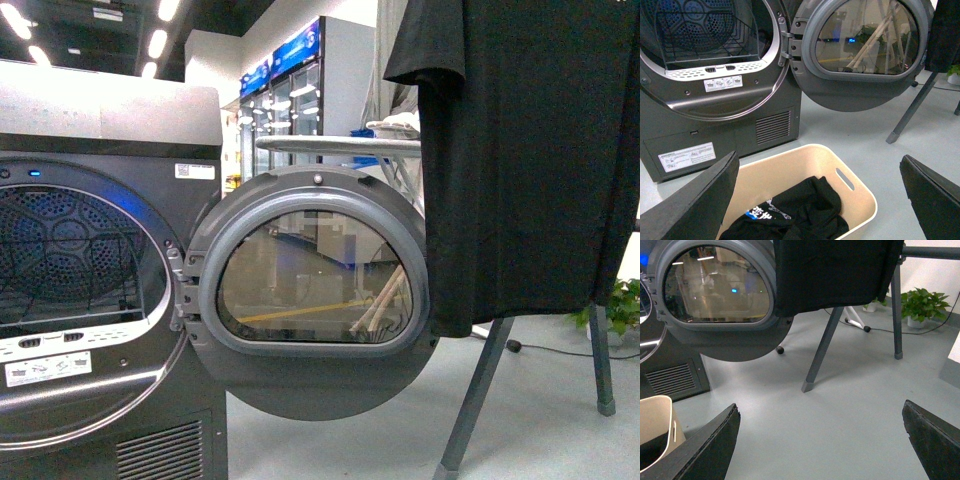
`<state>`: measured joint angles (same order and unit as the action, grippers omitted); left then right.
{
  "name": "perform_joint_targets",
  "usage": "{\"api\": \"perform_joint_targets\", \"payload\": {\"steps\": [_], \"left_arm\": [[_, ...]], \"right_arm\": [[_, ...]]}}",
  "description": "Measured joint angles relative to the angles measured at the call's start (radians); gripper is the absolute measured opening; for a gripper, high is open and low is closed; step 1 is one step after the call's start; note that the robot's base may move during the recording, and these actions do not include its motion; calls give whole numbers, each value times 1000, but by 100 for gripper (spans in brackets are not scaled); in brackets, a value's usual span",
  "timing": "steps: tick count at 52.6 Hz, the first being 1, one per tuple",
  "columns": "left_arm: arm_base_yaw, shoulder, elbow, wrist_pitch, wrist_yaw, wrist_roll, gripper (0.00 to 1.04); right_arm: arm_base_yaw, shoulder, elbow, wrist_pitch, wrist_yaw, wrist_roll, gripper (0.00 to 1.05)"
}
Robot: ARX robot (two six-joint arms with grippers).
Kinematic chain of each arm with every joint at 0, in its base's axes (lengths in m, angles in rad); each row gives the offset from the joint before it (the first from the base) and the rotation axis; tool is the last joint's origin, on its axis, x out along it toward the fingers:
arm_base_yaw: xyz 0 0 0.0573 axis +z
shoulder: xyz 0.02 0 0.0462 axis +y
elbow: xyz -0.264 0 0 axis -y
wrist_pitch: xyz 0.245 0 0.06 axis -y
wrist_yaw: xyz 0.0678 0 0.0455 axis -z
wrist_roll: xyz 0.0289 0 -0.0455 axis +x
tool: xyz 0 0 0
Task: Move hamper under clothes hanger
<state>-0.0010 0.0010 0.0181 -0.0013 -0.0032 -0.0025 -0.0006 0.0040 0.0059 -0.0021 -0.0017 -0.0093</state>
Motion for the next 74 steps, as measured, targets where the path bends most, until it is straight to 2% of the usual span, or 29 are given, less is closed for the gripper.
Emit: {"api": "perform_joint_targets", "payload": {"steps": [74], "left_arm": [[0,0,0,0,0,0,98]], "right_arm": [[0,0,0,0,0,0,97]]}}
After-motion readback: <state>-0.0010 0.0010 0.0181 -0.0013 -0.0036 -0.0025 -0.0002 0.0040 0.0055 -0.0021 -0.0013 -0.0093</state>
